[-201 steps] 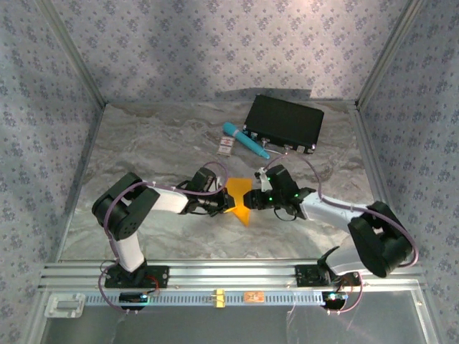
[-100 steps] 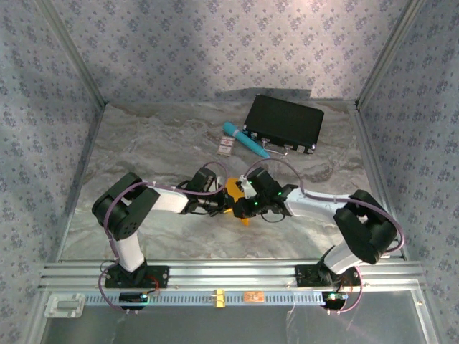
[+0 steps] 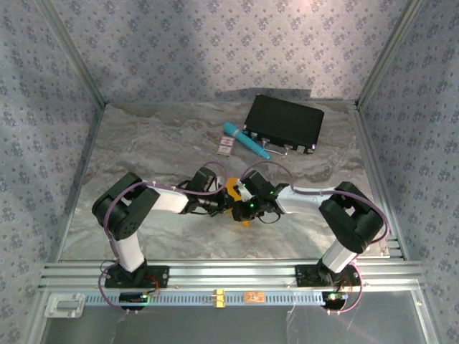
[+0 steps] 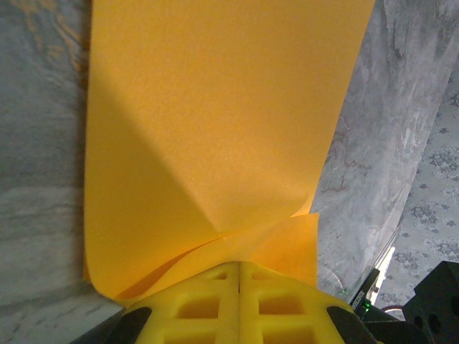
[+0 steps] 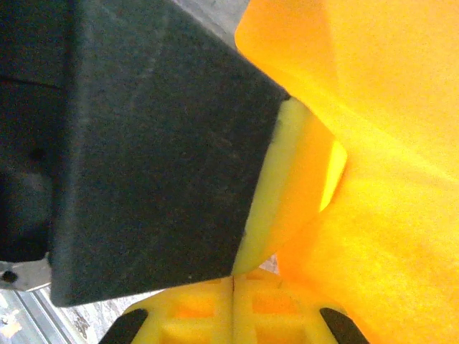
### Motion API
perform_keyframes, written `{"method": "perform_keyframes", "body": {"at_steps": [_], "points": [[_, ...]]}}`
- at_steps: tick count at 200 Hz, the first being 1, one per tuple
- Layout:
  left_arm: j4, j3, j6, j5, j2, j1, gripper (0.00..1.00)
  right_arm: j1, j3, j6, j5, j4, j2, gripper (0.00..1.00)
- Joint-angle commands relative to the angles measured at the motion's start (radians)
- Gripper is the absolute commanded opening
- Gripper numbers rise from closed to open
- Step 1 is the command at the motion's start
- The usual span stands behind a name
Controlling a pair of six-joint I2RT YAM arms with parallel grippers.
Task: Fold a paper plane with a square sheet of paper (pick it up from the middle)
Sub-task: Third fold the triangle at the center of the table.
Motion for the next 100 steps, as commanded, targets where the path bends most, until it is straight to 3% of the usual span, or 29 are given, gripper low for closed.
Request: {"method": "perform_keyframes", "body": {"at_steps": [1, 100], "points": [[-0.066, 0.005, 0.023, -0.029, 0.031, -0.004, 0.00, -0.007, -0.010, 0.001, 0.012, -0.032, 0.003, 0.03], [-0.079, 0.007, 0.029, -0.035, 0.033, -0.004, 0.00, -0.033, -0.096, 0.021, -0.020, 0.007, -0.047, 0.04]]}}
